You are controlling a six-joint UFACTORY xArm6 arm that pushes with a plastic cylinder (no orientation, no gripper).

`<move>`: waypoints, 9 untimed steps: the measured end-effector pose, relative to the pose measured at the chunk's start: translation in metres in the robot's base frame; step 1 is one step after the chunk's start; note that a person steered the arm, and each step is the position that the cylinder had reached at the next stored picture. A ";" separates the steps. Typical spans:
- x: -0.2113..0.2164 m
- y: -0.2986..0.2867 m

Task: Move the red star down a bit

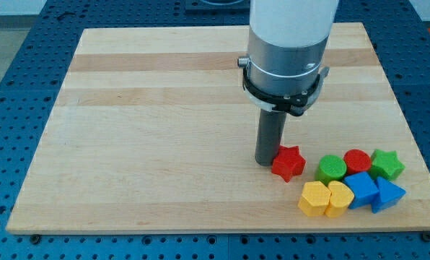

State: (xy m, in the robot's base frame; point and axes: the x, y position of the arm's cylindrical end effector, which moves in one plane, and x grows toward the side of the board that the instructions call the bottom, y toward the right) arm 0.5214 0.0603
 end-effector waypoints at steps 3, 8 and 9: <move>-0.027 0.003; -0.012 0.021; -0.011 0.023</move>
State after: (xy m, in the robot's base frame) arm 0.5106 0.0830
